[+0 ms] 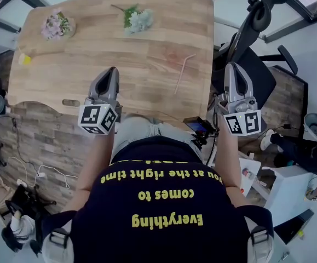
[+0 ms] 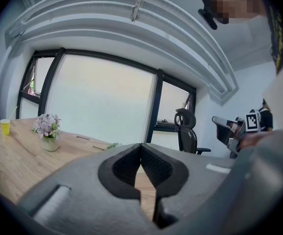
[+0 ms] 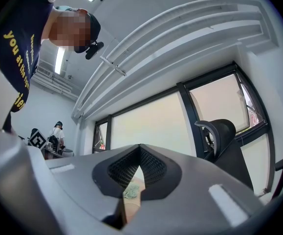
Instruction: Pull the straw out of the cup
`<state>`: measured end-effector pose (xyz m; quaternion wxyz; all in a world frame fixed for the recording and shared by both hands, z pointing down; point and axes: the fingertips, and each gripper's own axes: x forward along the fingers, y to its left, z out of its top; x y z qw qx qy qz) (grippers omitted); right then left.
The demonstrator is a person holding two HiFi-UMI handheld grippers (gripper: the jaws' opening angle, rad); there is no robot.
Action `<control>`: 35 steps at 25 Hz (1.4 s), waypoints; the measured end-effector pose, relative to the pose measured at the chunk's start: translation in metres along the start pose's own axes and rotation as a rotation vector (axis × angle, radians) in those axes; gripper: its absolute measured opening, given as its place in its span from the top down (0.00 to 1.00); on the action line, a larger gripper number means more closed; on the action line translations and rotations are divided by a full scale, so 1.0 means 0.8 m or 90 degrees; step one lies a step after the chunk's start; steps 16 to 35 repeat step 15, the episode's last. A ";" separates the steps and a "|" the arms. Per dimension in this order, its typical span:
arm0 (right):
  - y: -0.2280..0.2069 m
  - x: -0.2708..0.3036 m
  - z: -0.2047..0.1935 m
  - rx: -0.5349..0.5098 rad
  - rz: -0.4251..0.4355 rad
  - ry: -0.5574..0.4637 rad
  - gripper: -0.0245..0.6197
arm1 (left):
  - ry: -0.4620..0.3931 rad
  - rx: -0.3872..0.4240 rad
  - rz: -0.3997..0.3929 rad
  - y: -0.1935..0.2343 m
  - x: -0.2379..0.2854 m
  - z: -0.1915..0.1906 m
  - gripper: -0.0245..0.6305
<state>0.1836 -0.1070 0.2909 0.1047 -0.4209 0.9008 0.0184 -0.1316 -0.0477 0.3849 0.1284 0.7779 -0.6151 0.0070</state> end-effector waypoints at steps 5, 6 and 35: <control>0.000 0.003 -0.003 0.000 0.004 0.001 0.95 | 0.005 0.002 -0.003 -0.002 0.004 -0.002 0.96; -0.001 0.003 -0.004 -0.001 0.004 0.002 0.95 | 0.007 0.002 -0.004 -0.003 0.005 -0.003 0.96; 0.001 0.001 -0.009 -0.017 0.007 0.010 0.95 | 0.009 0.002 -0.004 -0.004 0.007 -0.008 0.96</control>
